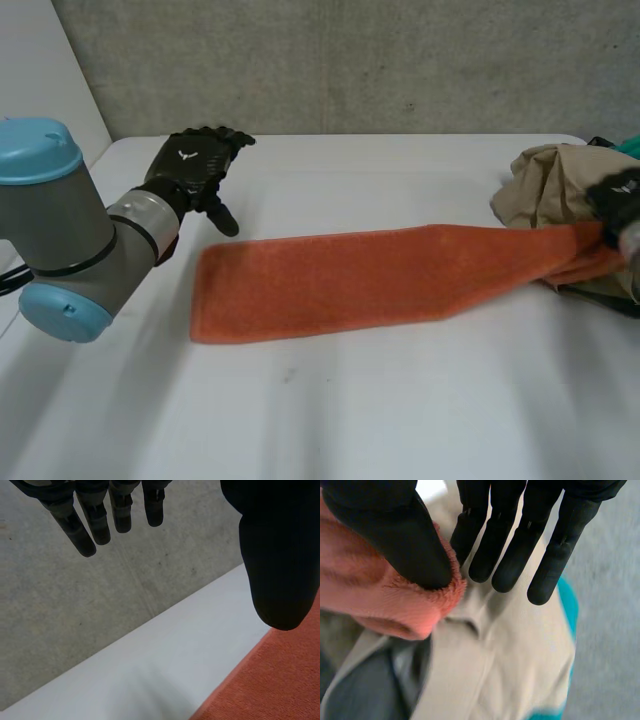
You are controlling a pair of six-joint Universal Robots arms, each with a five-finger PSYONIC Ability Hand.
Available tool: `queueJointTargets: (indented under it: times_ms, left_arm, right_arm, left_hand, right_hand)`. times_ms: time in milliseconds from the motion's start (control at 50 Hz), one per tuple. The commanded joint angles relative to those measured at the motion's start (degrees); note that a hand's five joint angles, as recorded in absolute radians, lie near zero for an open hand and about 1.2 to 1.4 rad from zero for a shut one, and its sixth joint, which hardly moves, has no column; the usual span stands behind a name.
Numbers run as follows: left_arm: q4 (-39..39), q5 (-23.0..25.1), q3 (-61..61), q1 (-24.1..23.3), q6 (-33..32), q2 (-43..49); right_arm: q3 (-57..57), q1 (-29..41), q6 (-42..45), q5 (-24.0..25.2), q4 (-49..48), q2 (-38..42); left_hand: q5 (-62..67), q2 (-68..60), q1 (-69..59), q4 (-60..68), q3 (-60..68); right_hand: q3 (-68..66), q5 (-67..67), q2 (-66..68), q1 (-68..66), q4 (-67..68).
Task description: Fold the laundry.
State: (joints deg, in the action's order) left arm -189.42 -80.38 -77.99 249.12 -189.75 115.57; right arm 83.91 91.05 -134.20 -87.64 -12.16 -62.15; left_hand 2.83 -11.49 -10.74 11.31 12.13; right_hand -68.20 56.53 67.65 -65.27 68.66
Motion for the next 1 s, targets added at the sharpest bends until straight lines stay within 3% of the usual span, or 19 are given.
queueJointTargets:
  times_ms: [20,60,160,240,380,500,540,560,600,680,700,780,860,1000]
  left_arm:
    - [0.1,0.2,-0.1,2.9,0.3,-4.2]
    - [0.4,0.2,-0.1,4.1,0.3,-5.6]
    - [0.8,0.5,-1.7,7.3,1.0,-9.0]
    - [1.1,1.0,-3.6,8.8,1.0,-10.1]
    - [1.2,1.9,-6.5,10.1,0.6,-10.3]
    - [1.3,2.2,-6.6,10.8,0.4,-9.8]
    - [1.3,2.3,-6.3,10.9,0.2,-9.6]
    - [1.3,2.2,-6.2,10.9,0.1,-9.6]
    - [1.3,2.2,-6.0,10.8,0.0,-9.5]
    - [1.1,2.0,-5.9,10.4,0.0,-9.7]
    - [0.9,1.9,-5.9,10.2,0.0,-9.8]
    - [0.9,1.0,-6.1,8.8,0.0,-10.0]
    - [1.0,-0.6,-6.8,6.4,-0.1,-10.9]
    - [2.2,-0.7,-7.8,1.1,-0.1,-10.6]
  right_arm:
    - [-2.3,16.2,0.3,5.6,-8.0,-3.2]
    - [-2.3,20.2,0.7,8.7,-11.2,-2.9]
    - [-4.4,32.8,1.9,22.0,-21.0,2.5]
    - [-7.2,39.7,3.8,30.0,-21.5,8.4]
    - [-12.9,46.8,10.9,34.3,-15.5,17.3]
    - [-18.5,49.5,16.5,32.4,-9.7,22.9]
    - [-18.9,49.7,17.5,31.7,-8.9,22.7]
    - [-18.9,49.8,18.1,30.4,-8.4,21.8]
    - [-18.6,49.7,17.7,28.1,-8.4,20.5]
    - [-17.9,49.3,10.2,18.1,-8.0,15.8]
    - [-17.6,48.9,4.7,13.5,-7.0,14.2]
    - [-16.1,46.9,-8.1,4.7,-1.2,10.7]
    - [-14.4,44.3,-14.8,-0.2,6.8,8.0]
    - [-11.6,39.8,-18.5,-2.3,17.0,6.7]
  left_hand:
    - [-2.8,1.5,0.7,-1.3,-2.1]
    - [-2.8,1.5,0.7,-1.3,-2.1]
    - [-2.8,1.5,0.7,-1.3,-2.1]
    - [-2.8,1.5,0.7,-1.3,-2.1]
    - [-2.8,1.5,0.7,-1.3,-2.1]
    - [-2.8,1.5,0.7,-1.3,-2.1]
    - [-2.8,1.5,0.7,-1.3,-2.1]
    - [-2.8,1.5,0.7,-1.3,-2.1]
    - [-2.8,1.5,0.7,-1.3,-2.1]
    - [-2.8,1.5,0.7,-1.3,-2.1]
    - [-2.8,1.5,0.7,-1.3,-2.1]
    - [-2.8,1.5,0.7,-1.3,-2.1]
    - [-2.8,1.5,0.7,-1.3,-2.1]
    - [-2.8,1.5,0.7,-1.3,-2.1]
  right_hand:
    - [-11.8,13.5,12.3,-14.7,11.3]
    - [-11.8,13.5,12.3,-14.7,11.3]
    - [-11.8,13.5,12.3,-14.7,11.3]
    - [-11.8,13.5,12.3,-14.7,11.3]
    - [-11.8,13.5,12.3,-14.7,11.3]
    - [-11.8,13.5,12.3,-14.7,11.3]
    - [11.3,-9.6,-10.7,8.3,-11.7]
    - [44.1,-42.4,-43.5,41.1,-44.5]
    - [58.2,-56.5,-57.7,55.3,-58.7]
    - [58.2,-56.5,-57.7,55.3,-58.7]
    - [58.2,-56.5,-57.7,55.3,-58.7]
    - [58.2,-56.5,-57.7,55.3,-58.7]
    - [58.2,-56.5,-57.7,55.3,-58.7]
    - [58.2,-56.5,-57.7,55.3,-58.7]
